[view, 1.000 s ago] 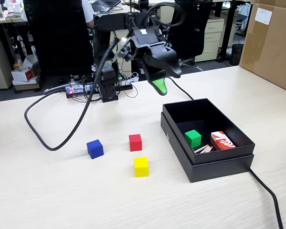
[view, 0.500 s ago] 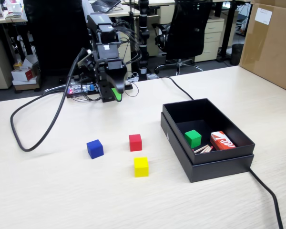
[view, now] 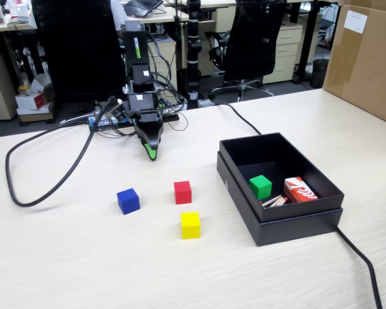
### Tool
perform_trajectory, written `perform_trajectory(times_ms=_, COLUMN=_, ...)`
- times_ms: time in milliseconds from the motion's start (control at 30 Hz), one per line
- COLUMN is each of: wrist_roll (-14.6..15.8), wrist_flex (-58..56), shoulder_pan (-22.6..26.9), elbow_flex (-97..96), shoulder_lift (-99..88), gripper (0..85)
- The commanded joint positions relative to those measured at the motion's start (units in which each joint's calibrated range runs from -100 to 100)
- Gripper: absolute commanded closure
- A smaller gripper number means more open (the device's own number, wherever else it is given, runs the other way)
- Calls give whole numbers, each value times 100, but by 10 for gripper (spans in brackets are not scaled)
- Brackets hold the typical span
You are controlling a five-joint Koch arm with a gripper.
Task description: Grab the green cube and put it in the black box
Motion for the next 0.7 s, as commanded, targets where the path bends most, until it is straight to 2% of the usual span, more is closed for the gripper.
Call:
perform_trajectory(times_ms=0, wrist_roll=-103, wrist_flex=1071, shoulder_pan=-10, elbow_flex=-444, shoulder_lift=-78, gripper=358)
perform_trajectory(times_ms=67, wrist_roll=-142, wrist_flex=1374, shoulder_pan=-10, elbow_flex=-788, shoulder_lift=-78, gripper=359)
perform_trajectory(times_ms=667, wrist_roll=-151, wrist_flex=1123, shoulder_pan=10, elbow_flex=-1015, shoulder_lift=-78, gripper=368)
